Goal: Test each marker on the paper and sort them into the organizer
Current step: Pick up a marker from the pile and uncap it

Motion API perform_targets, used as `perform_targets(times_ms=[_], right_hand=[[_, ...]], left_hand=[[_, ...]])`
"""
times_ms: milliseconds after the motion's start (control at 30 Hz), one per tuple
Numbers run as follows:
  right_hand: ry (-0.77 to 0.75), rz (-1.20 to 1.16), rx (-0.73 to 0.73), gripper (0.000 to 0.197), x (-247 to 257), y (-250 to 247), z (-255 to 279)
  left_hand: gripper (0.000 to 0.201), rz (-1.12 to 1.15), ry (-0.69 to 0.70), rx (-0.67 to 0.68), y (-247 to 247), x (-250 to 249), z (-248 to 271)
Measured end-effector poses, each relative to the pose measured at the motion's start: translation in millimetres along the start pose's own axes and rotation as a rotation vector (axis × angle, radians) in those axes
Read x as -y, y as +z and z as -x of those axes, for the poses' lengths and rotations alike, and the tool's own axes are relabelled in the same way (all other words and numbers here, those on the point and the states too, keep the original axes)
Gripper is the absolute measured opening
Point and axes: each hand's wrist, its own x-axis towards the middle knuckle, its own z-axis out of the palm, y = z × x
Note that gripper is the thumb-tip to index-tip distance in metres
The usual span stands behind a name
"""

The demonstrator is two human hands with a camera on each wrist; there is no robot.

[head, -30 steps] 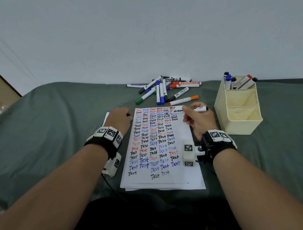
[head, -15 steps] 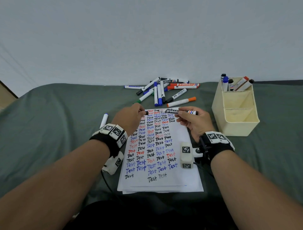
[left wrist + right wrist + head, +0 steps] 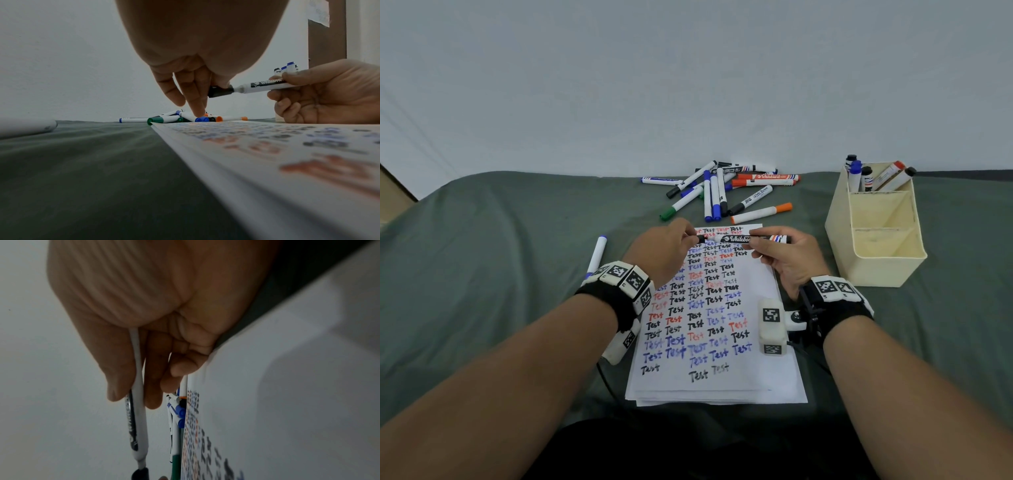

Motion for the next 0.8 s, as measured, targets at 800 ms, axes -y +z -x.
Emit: perform_targets(times_ms=[800], right_hand=[[-0.005,-0.02,0.093,0.034,-0.7,-0.7,0.7]], left_hand=[[0.019,0.183,0.071,0.12,-0.6,-4.4,4.4]])
